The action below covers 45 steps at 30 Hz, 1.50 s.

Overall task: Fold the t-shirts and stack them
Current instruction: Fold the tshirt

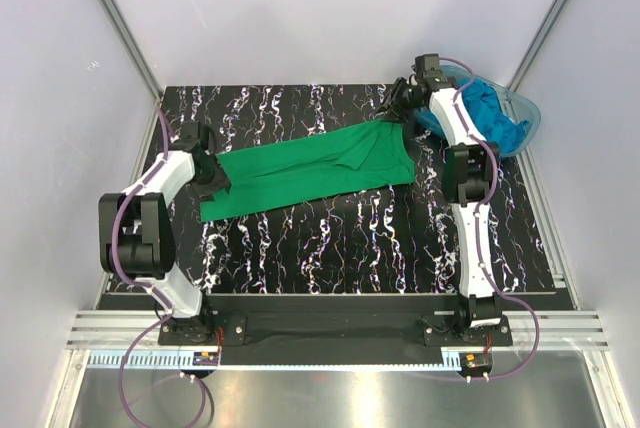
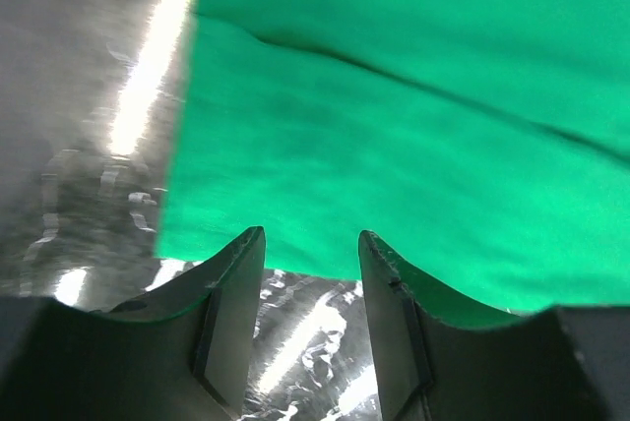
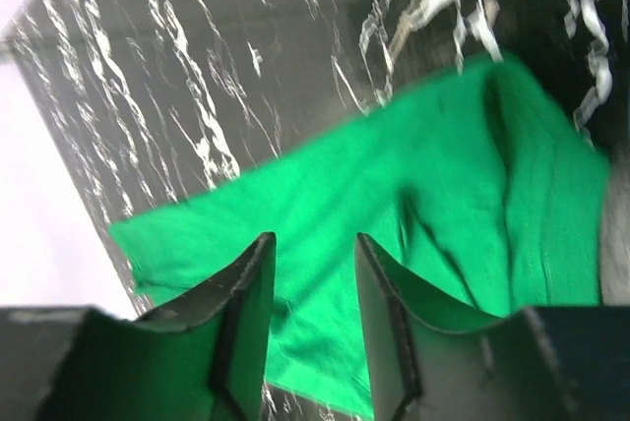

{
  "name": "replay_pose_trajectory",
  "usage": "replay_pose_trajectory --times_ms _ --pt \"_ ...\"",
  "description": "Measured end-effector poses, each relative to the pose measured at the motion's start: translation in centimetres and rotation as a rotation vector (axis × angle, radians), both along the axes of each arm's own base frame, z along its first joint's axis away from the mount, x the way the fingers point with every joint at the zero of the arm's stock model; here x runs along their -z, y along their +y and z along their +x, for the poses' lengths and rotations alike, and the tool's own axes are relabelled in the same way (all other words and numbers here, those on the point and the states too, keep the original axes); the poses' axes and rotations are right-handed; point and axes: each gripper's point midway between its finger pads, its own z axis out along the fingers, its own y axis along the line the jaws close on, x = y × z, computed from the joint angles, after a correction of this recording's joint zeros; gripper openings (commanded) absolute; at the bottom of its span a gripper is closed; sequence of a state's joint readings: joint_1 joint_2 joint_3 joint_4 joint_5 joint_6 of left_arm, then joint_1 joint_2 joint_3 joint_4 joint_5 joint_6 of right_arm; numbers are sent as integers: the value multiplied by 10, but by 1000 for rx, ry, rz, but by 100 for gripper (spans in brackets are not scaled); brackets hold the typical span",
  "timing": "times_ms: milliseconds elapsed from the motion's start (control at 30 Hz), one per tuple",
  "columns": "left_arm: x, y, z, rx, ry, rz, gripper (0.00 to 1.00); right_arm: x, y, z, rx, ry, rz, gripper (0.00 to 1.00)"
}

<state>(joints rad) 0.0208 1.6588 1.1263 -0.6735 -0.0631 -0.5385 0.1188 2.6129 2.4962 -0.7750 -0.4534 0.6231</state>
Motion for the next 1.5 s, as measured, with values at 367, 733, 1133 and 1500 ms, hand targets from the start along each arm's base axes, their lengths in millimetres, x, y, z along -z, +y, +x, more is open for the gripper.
replay_pose_trajectory --times_ms 367,733,1133,1500 --pt "1 -25 7 71 -48 -108 47 -4 7 -96 -116 153 -60 62" --pt "2 -35 0 105 -48 -160 47 21 41 -134 -155 219 11 51" --pt "2 -38 -11 138 -54 -173 47 11 30 -61 -99 50 -70 47" --pt "9 -36 -18 130 -31 -160 47 43 5 -39 -77 56 -210 50"
